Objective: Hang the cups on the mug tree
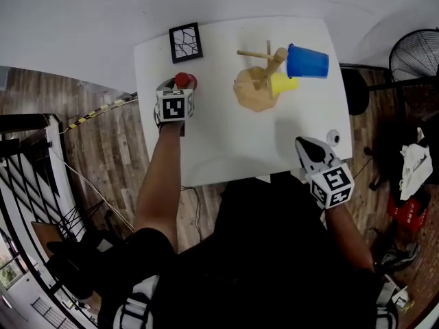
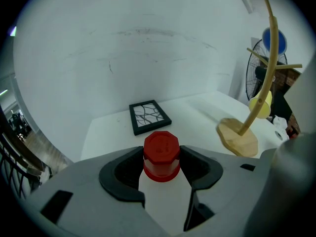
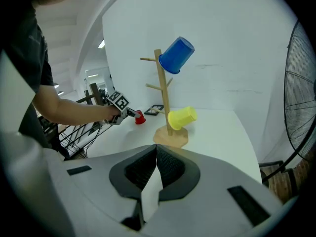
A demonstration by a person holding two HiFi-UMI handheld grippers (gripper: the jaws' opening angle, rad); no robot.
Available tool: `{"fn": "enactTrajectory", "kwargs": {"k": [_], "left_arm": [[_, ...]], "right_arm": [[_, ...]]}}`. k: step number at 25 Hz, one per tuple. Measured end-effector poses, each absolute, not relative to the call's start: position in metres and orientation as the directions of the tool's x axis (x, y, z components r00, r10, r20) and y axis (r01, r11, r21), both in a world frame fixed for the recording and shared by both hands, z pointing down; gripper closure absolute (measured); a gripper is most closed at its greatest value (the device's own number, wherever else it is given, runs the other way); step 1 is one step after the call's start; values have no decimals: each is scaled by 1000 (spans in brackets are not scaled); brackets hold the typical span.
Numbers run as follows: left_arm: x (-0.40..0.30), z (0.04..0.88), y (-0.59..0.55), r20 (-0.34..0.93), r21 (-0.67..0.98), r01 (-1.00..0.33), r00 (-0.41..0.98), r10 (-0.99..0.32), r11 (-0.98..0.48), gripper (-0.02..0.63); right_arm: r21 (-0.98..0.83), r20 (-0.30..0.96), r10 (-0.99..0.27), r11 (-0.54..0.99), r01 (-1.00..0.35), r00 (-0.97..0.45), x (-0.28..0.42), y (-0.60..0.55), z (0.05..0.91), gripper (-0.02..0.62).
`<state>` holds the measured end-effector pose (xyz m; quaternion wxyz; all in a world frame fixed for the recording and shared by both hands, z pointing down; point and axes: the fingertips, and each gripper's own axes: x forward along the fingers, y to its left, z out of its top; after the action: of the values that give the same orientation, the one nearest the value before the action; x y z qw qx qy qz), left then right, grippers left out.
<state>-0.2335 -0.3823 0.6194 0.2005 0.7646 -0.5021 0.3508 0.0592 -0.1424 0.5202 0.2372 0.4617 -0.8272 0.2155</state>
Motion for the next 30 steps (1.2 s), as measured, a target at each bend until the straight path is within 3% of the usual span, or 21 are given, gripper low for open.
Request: {"fn": "enactTrajectory", "kwargs": {"k": [13, 20, 30], "left_arm": [[-226, 550, -363, 610, 30, -926, 315, -727, -376, 367], [-215, 493, -340, 491, 264, -912, 407, -770, -314, 367], [-189, 420, -310, 349, 388, -847, 501, -792, -364, 367]], "right_arm": [[-110, 536, -670, 548, -829, -514, 53, -143, 500, 588], [-101, 478, -666, 606, -789, -572, 50, -156, 481, 588], [-158, 423, -631, 655, -739, -650, 48, -164, 474, 588]]}}
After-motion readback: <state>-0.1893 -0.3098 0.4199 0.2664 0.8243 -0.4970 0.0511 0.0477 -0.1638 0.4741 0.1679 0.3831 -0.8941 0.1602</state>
